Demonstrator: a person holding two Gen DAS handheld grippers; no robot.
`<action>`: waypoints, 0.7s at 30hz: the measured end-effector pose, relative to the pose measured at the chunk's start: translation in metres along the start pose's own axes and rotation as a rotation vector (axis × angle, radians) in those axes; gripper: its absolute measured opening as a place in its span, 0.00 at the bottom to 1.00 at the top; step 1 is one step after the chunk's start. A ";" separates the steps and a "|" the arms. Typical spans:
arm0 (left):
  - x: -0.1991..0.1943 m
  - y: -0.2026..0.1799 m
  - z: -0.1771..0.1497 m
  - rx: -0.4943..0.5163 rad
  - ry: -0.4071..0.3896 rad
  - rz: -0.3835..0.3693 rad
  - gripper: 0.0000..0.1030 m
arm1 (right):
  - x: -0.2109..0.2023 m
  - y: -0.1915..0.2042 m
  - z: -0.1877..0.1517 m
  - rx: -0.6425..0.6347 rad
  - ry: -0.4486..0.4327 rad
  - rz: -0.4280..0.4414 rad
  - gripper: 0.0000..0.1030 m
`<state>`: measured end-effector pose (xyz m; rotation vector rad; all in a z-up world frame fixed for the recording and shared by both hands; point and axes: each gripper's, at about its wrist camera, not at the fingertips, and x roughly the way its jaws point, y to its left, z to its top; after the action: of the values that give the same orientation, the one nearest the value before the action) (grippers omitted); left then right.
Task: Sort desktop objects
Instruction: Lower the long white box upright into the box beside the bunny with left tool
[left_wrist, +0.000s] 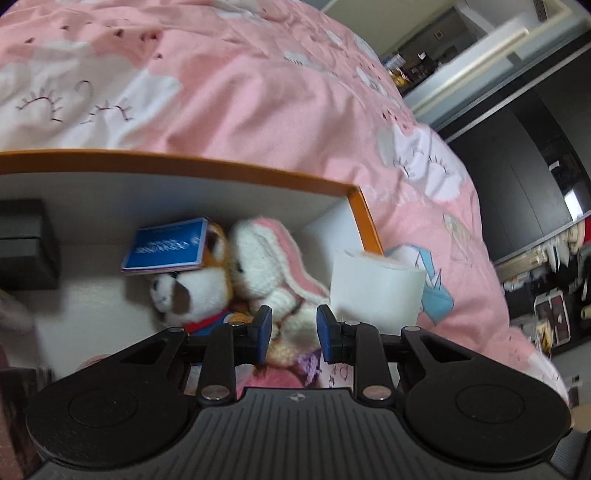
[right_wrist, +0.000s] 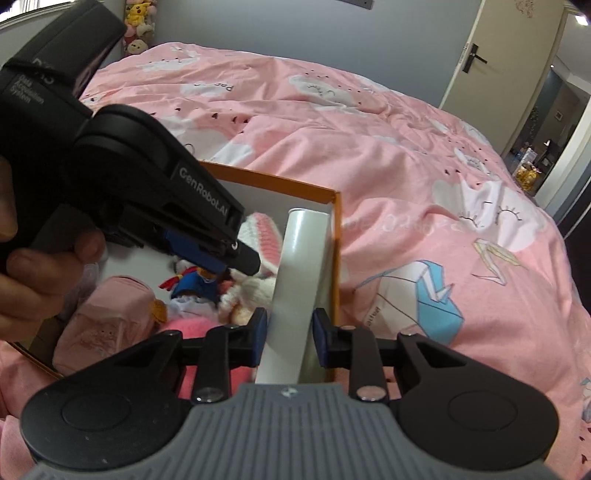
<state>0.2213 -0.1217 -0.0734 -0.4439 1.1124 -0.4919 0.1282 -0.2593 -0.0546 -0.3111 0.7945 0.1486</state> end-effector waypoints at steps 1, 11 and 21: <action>0.004 -0.002 -0.001 0.011 0.006 0.016 0.29 | 0.001 -0.002 -0.001 0.006 0.004 0.005 0.28; 0.015 -0.010 -0.004 0.065 0.025 0.075 0.26 | 0.004 -0.002 0.000 0.009 0.006 0.007 0.28; 0.011 -0.009 -0.005 0.120 0.020 0.201 0.01 | 0.003 0.001 -0.001 0.004 0.003 -0.024 0.28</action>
<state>0.2187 -0.1355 -0.0781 -0.2199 1.1268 -0.3839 0.1290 -0.2582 -0.0573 -0.3167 0.7940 0.1242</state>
